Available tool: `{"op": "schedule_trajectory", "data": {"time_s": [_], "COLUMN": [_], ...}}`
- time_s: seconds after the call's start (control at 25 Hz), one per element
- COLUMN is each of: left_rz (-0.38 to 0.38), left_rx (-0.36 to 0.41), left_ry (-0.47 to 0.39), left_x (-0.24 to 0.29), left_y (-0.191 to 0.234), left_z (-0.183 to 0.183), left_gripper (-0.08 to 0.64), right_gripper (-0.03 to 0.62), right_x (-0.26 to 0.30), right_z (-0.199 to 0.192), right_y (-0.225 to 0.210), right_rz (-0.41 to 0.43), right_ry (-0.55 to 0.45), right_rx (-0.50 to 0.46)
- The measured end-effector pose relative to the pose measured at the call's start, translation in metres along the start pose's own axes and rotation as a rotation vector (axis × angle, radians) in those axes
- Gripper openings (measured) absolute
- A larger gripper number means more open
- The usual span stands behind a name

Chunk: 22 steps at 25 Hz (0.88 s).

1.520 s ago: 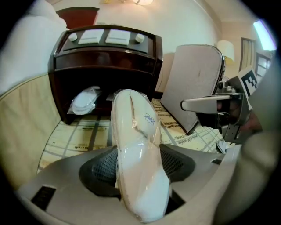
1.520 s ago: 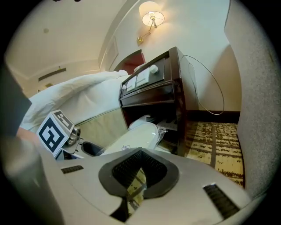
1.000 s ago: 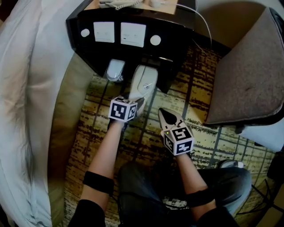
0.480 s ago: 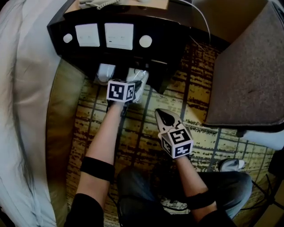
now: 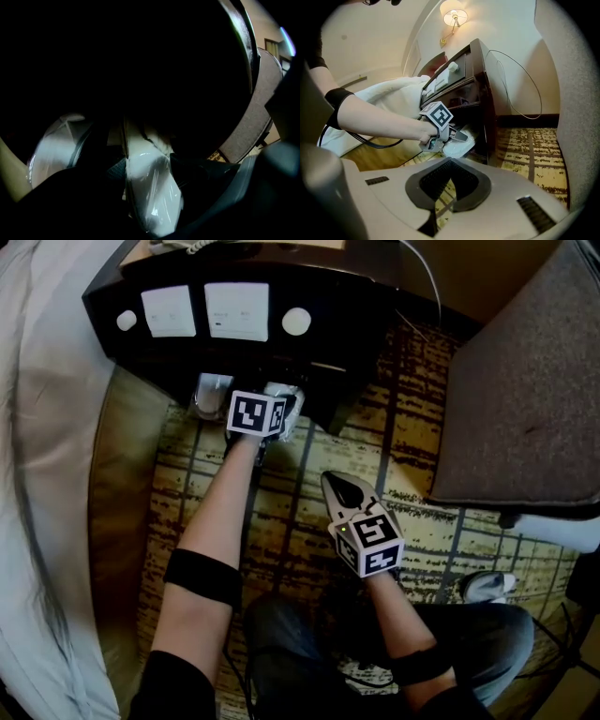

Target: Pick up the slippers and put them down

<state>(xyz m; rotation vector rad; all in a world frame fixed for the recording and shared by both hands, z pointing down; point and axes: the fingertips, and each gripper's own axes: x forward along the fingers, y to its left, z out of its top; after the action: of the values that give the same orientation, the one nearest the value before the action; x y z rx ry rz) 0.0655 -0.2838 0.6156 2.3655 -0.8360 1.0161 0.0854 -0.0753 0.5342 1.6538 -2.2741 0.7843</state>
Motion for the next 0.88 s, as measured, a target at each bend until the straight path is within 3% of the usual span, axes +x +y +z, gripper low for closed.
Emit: {"op": "schedule_trajectory", "data": {"time_s": [0.28,0.44,0.64,0.88], "left_rz": [-0.017,-0.016,-0.004,-0.004], "left_rx": [-0.024,-0.039,0.007,0.082], "left_ry": [-0.026,-0.096,-0.197,-0.209], "left_x": [0.009,0.01,0.003,-0.013], "left_y": [-0.001,-0.001,-0.003,-0.007], "left_z": [0.006,0.012,0.019,0.015], "left_gripper": [0.281,0.314,0.467,0.469], "right_gripper": [0.0,0.0,0.0,0.0], "right_x": [-0.001,-0.001,0.001,0.002], "right_z": [-0.008,-0.009,-0.011,-0.012], "right_y": [-0.002,-0.004,-0.003,0.004], "right_rz": [-0.008,-0.011,-0.011,-0.007], "right_ry": [0.004,0.005,0.006,0.003], "right_rx": [0.015,0.016,0.022,0.022]}}
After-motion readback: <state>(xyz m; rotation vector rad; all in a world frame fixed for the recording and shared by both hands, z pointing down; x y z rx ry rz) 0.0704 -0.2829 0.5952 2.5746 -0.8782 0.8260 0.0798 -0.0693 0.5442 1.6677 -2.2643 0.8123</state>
